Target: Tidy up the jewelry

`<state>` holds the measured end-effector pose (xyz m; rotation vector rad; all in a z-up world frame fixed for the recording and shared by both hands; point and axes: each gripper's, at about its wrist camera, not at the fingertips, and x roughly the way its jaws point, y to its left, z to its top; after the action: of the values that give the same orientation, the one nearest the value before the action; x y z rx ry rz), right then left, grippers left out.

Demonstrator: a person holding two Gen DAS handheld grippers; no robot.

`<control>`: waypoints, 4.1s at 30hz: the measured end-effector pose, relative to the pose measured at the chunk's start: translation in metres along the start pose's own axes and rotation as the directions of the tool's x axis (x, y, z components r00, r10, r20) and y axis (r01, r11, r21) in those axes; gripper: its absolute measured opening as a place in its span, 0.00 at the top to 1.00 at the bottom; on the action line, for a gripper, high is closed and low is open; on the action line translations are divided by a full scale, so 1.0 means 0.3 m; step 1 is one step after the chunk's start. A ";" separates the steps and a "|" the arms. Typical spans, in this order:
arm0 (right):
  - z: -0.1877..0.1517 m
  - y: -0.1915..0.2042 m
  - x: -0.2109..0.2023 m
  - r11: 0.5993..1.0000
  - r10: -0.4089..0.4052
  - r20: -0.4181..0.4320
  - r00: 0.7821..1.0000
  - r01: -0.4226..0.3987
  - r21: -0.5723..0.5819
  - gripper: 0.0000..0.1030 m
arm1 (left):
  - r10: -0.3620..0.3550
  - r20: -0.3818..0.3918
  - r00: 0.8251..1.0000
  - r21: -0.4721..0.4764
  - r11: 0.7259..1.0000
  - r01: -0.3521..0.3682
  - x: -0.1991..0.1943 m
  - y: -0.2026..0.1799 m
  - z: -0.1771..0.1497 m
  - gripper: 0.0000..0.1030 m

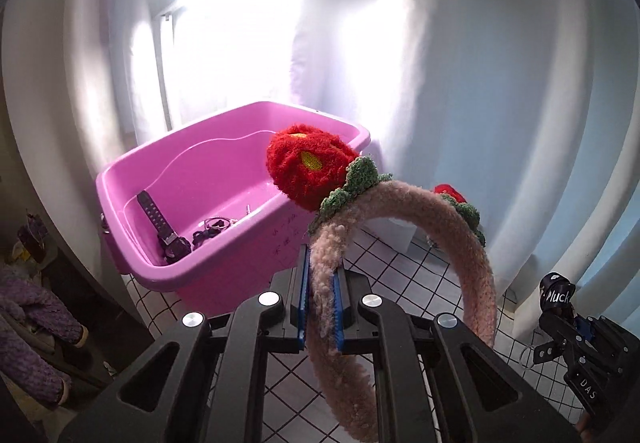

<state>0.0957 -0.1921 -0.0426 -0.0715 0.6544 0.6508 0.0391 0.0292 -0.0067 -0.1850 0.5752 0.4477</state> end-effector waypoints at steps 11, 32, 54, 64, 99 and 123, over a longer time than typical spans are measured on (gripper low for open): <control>0.235 0.227 0.009 0.983 0.153 0.094 0.984 -0.141 -0.118 0.78 | 0.138 0.091 0.986 -0.087 0.988 -0.130 -0.136 0.225 0.153 0.90; 0.663 0.687 0.547 0.980 0.150 0.009 0.989 -0.147 -0.138 0.78 | 0.118 -0.009 0.993 0.014 0.993 -0.117 0.300 0.627 0.419 0.89; 0.722 0.679 0.851 0.996 -0.003 -0.144 0.990 -0.010 -0.089 0.38 | 0.073 -0.210 0.975 0.115 0.992 -0.049 0.563 0.628 0.416 0.23; 0.690 0.692 0.806 0.997 0.001 -0.151 0.988 -0.011 -0.070 0.37 | 0.082 -0.201 0.976 0.097 0.993 -0.063 0.535 0.645 0.435 0.13; 0.628 0.742 0.712 0.996 0.021 -0.145 0.989 -0.033 -0.081 0.37 | 0.069 -0.244 0.967 0.056 0.997 -0.057 0.499 0.657 0.416 0.12; 0.626 0.765 0.697 0.995 0.025 -0.144 0.989 -0.038 -0.092 0.36 | 0.066 -0.252 0.965 0.029 0.998 -0.060 0.485 0.673 0.408 0.12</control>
<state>0.1901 0.1534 0.0161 -0.1980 0.7639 0.7116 0.1144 0.2957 0.0035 -0.2062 0.8383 0.4832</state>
